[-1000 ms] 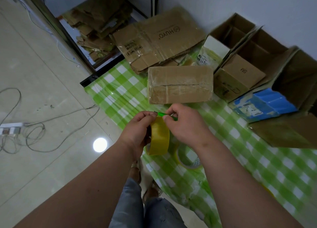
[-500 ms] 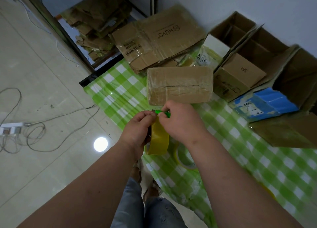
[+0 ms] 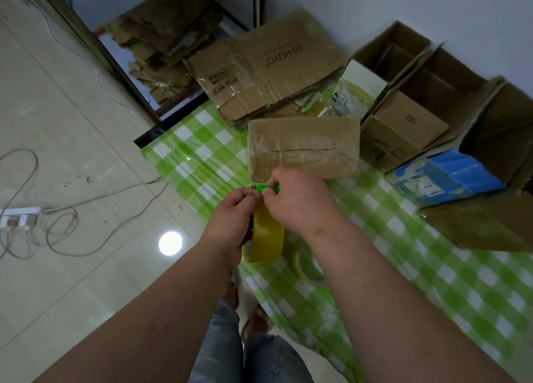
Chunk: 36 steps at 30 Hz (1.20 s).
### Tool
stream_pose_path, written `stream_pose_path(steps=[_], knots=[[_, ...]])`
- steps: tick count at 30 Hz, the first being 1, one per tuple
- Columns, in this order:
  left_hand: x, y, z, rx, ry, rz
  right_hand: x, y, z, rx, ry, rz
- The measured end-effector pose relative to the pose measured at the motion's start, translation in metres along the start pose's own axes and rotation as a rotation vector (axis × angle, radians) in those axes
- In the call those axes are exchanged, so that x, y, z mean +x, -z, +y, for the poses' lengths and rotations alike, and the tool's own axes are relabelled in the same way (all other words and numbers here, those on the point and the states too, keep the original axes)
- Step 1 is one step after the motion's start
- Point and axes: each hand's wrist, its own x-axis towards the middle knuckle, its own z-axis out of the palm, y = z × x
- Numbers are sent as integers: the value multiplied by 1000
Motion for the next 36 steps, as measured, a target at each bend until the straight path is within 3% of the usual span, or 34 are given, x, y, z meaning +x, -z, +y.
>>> stream_pose_path(steps=[15, 36], knots=[[3, -1, 2, 43, 2, 70, 11, 16, -4, -58, -28, -101], [-1, -1, 5, 63, 16, 93, 13, 11, 1, -150, 52, -43]])
